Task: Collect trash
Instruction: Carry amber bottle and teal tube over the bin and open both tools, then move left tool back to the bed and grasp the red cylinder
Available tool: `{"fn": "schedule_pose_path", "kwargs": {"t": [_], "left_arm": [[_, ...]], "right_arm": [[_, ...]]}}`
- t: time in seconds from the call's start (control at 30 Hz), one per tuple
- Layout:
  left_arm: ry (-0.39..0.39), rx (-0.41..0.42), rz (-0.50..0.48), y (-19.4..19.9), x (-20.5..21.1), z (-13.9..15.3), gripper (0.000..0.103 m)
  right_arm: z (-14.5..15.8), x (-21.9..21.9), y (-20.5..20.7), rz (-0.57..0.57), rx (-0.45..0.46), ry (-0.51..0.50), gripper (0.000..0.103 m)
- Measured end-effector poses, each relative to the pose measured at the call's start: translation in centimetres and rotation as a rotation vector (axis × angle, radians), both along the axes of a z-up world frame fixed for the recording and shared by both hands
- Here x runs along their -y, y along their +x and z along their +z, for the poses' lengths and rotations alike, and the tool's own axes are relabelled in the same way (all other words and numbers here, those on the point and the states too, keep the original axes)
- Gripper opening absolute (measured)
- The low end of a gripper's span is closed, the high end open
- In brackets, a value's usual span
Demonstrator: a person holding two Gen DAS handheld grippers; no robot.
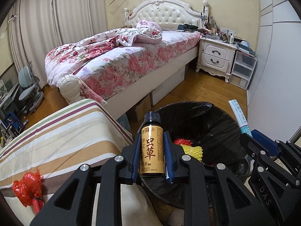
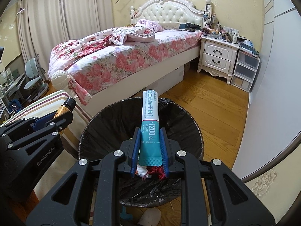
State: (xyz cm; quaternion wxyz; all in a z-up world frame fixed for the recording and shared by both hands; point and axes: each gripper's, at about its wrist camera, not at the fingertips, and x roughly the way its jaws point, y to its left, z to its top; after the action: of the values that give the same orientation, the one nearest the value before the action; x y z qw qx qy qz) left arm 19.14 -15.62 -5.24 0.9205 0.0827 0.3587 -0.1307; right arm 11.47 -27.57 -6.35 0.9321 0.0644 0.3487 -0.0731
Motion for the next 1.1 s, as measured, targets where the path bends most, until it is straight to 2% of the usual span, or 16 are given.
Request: {"fn": "schedule_pose_path", "kwargs": {"t": [0.1,0.2,0.23,0.37,0.47,0.6,1.1], "left_arm": [[0.007,-0.007,0.001,0.2,0.2,-0.3,0.025],[0.010,-0.011,0.006,0.4,0.2,-0.4,0.047],[0.008,-0.006,0.009,0.4,0.1,-0.4,0.053],[0.000,0.006,0.023,0.2,-0.3,-0.1,0.065],[-0.007,0.012,0.032,-0.1,-0.8,0.3,0.070],[-0.008,0.019,0.040,-0.7,-1.5,0.6,0.070],[0.007,0.008,0.141,-5.2,-7.1,1.0,0.071]], "right_arm": [[-0.3,0.3,0.1,-0.014,-0.003,0.005,0.023],[-0.4,0.5,0.2,-0.032,-0.006,0.006,0.035],[-0.5,0.6,0.1,-0.037,-0.008,0.007,0.036],[-0.6,0.9,-0.3,-0.058,-0.011,0.002,0.042],[-0.5,1.1,-0.7,-0.065,-0.008,-0.002,0.050],[-0.3,0.9,-1.5,-0.075,-0.010,-0.007,0.056],[-0.4,-3.9,-5.3,0.002,-0.041,0.009,0.058]]}}
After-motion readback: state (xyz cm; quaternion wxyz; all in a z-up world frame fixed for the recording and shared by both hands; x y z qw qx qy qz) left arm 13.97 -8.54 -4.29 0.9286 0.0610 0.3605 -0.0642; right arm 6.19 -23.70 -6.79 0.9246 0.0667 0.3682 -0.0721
